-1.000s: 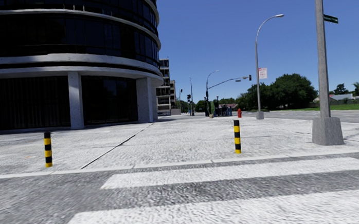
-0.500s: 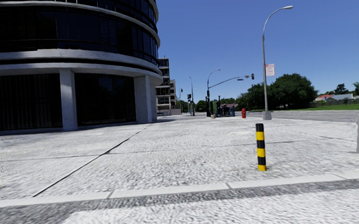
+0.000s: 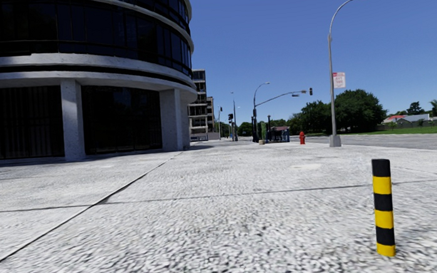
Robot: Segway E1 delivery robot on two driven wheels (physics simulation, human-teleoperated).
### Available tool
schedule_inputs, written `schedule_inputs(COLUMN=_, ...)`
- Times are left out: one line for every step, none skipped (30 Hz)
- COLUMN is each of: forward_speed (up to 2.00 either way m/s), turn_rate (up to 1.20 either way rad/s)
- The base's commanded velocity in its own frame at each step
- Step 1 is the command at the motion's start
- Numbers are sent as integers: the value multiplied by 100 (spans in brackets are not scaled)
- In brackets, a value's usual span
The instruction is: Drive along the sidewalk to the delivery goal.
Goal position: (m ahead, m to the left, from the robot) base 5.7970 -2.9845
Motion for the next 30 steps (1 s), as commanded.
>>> schedule_inputs(forward_speed=165, turn_rate=-7)
schedule_inputs(forward_speed=155, turn_rate=-10)
schedule_inputs(forward_speed=145, turn_rate=-11)
schedule_inputs(forward_speed=137, turn_rate=-12)
schedule_inputs(forward_speed=137, turn_rate=-12)
schedule_inputs(forward_speed=131, turn_rate=-14)
schedule_inputs(forward_speed=128, turn_rate=-16)
schedule_inputs(forward_speed=127, turn_rate=-17)
schedule_inputs(forward_speed=127, turn_rate=-17)
schedule_inputs(forward_speed=127, turn_rate=-18)
schedule_inputs(forward_speed=127, turn_rate=-18)
schedule_inputs(forward_speed=127, turn_rate=-18)
schedule_inputs(forward_speed=127, turn_rate=-18)
schedule_inputs(forward_speed=127, turn_rate=-22)
schedule_inputs(forward_speed=127, turn_rate=-26)
schedule_inputs(forward_speed=127, turn_rate=-26)
schedule_inputs(forward_speed=127, turn_rate=-27)
schedule_inputs(forward_speed=127, turn_rate=-27)
schedule_inputs(forward_speed=127, turn_rate=-28)
schedule_inputs(forward_speed=127, turn_rate=-32)
schedule_inputs(forward_speed=127, turn_rate=-37)
schedule_inputs(forward_speed=127, turn_rate=-37)
schedule_inputs(forward_speed=127, turn_rate=-39)
schedule_inputs(forward_speed=127, turn_rate=-40)
schedule_inputs(forward_speed=127, turn_rate=-40)
schedule_inputs(forward_speed=127, turn_rate=-41)
schedule_inputs(forward_speed=127, turn_rate=-42)
schedule_inputs(forward_speed=127, turn_rate=-42)
schedule_inputs(forward_speed=132, turn_rate=-43)
schedule_inputs(forward_speed=136, turn_rate=-43)
